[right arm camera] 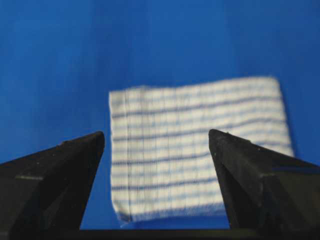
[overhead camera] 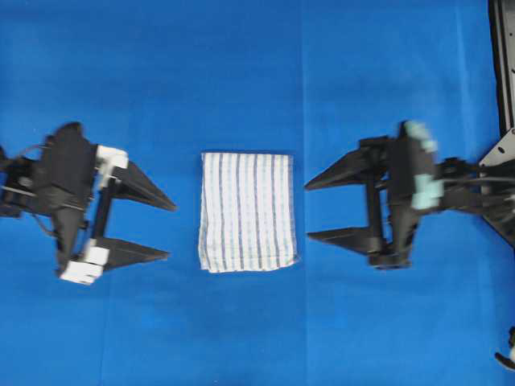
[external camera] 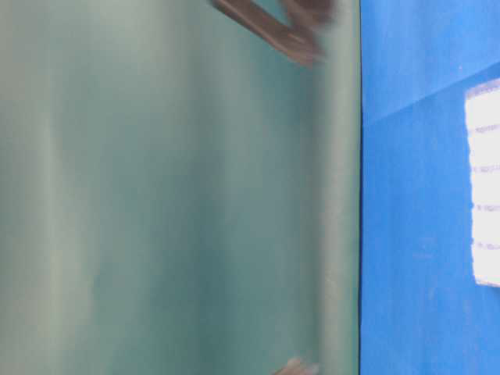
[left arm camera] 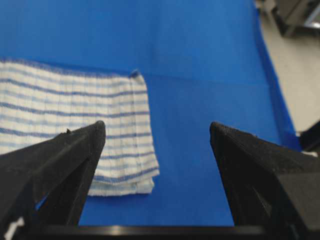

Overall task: Fold the blue towel.
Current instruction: 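Open both grippers and move them outward away from the towel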

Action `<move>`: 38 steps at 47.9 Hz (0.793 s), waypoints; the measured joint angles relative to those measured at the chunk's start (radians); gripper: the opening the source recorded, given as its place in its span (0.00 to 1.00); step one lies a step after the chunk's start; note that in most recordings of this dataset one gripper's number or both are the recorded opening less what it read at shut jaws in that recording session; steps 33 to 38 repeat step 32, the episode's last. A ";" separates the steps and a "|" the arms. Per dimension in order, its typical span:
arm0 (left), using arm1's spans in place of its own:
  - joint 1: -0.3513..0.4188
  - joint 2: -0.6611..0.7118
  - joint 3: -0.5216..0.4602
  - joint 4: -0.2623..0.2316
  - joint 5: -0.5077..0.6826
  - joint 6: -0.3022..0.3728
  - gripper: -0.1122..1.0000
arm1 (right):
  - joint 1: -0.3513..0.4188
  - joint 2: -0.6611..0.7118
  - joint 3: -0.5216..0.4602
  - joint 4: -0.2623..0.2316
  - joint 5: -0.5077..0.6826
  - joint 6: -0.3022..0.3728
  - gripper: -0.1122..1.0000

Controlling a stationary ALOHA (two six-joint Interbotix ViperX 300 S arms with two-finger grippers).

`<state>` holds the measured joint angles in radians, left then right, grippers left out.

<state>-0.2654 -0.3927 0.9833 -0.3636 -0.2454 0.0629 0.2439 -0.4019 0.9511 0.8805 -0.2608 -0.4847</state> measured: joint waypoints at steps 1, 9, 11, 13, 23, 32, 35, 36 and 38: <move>0.000 -0.014 0.005 0.002 0.002 0.003 0.82 | 0.000 -0.023 0.009 0.000 0.000 -0.008 0.88; 0.000 -0.138 0.071 0.002 0.005 0.054 0.82 | -0.008 -0.192 0.074 0.000 0.006 -0.063 0.88; 0.000 -0.169 0.089 0.002 0.005 0.072 0.81 | -0.011 -0.227 0.087 0.000 0.015 -0.077 0.88; 0.000 -0.198 0.106 0.002 0.005 0.095 0.81 | -0.014 -0.265 0.103 0.002 0.025 -0.095 0.88; 0.006 -0.357 0.189 0.003 0.005 0.173 0.81 | -0.031 -0.403 0.184 0.000 0.043 -0.172 0.88; 0.037 -0.471 0.284 0.003 0.003 0.195 0.80 | -0.032 -0.472 0.275 0.000 0.031 -0.204 0.88; 0.037 -0.471 0.284 0.003 0.003 0.195 0.80 | -0.032 -0.472 0.275 0.000 0.031 -0.204 0.88; 0.037 -0.471 0.284 0.003 0.003 0.195 0.80 | -0.032 -0.472 0.275 0.000 0.031 -0.204 0.88; 0.037 -0.471 0.284 0.003 0.003 0.195 0.80 | -0.032 -0.472 0.275 0.000 0.031 -0.204 0.88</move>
